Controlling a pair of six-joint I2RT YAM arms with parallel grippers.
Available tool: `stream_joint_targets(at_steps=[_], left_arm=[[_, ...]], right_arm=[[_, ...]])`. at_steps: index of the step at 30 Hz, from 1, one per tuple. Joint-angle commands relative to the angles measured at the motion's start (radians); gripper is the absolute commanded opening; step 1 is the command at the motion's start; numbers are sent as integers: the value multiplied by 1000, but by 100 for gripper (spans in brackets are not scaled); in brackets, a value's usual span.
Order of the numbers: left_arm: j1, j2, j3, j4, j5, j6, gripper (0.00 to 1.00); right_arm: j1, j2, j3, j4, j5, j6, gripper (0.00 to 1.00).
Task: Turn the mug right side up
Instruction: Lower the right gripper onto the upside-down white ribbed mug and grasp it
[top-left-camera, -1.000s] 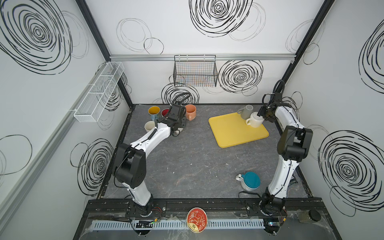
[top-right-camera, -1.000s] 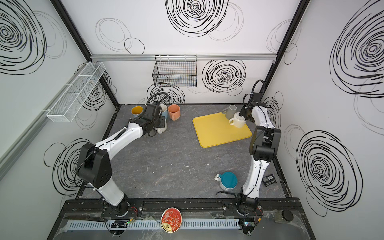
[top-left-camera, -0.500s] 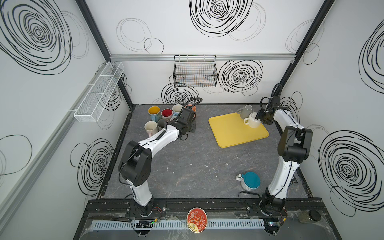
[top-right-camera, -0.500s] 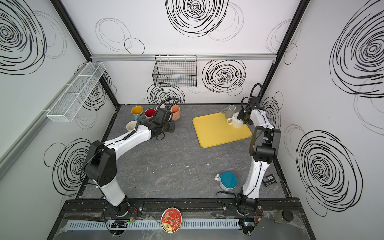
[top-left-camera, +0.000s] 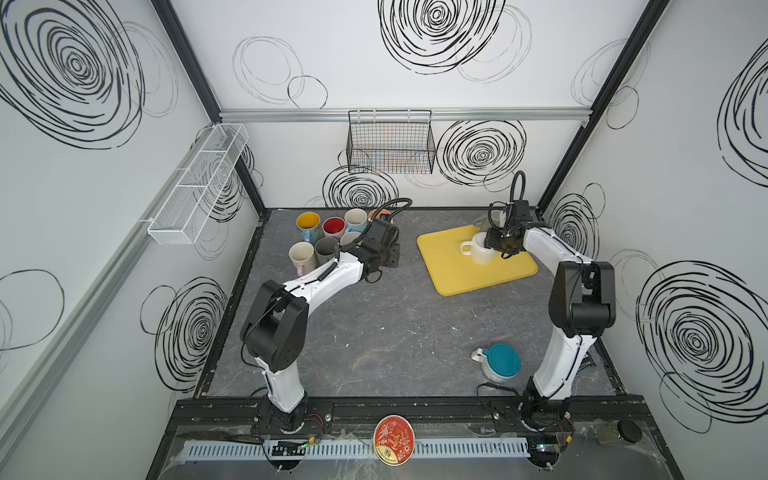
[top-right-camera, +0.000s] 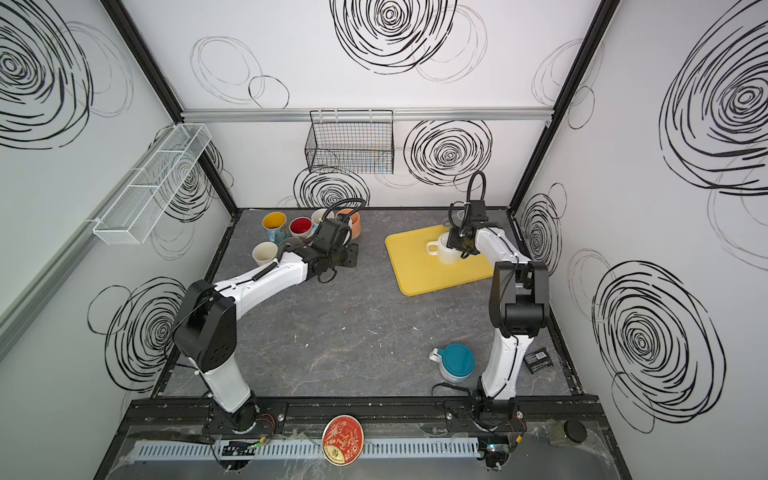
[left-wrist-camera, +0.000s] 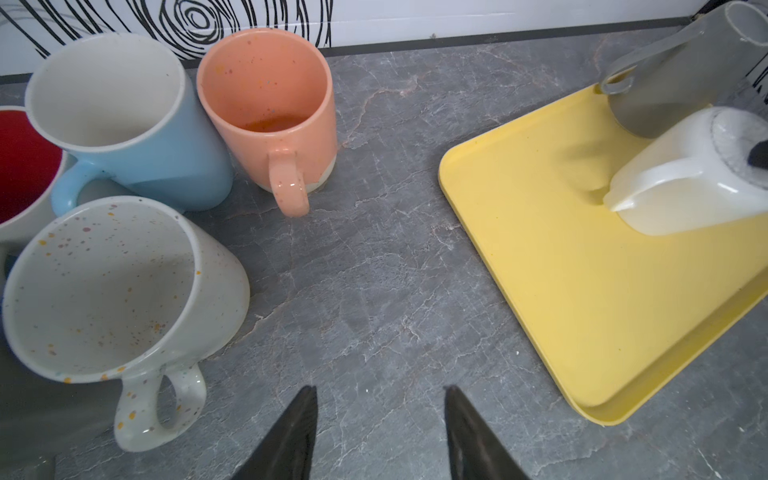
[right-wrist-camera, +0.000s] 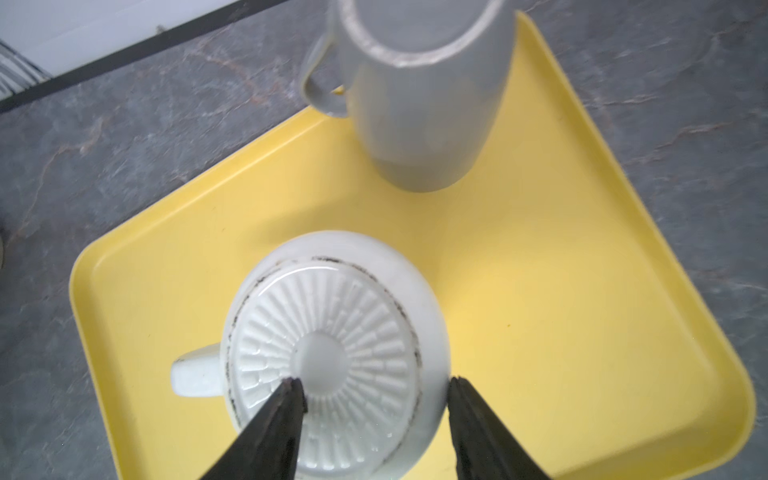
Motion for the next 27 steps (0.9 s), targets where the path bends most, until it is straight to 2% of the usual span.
stream_joint_targets(at_steps=[1,5,11,13,18,27], left_arm=[[-12,18,-6,49,28,-14,52],[-17,31,-7,64,75,-39,52],[-38,57,-19,99,117,-85,52],[-46,76,-16,110,138,-99,52],[-66,151,16,128,182,-146,49],[-82,264,96,161,255,-183,36]], right_arm=[[67,6,-76,-91,-28,-94,58],[123,-14,-106,-44,-160,-196,58],[137,-60,-76,-24,-204,-185,62],[139,-82,-64,-26,-196,-154,62],[139,-139,-79,-42,-135,15,63],[138,-238,-258,6,-189,166,63]])
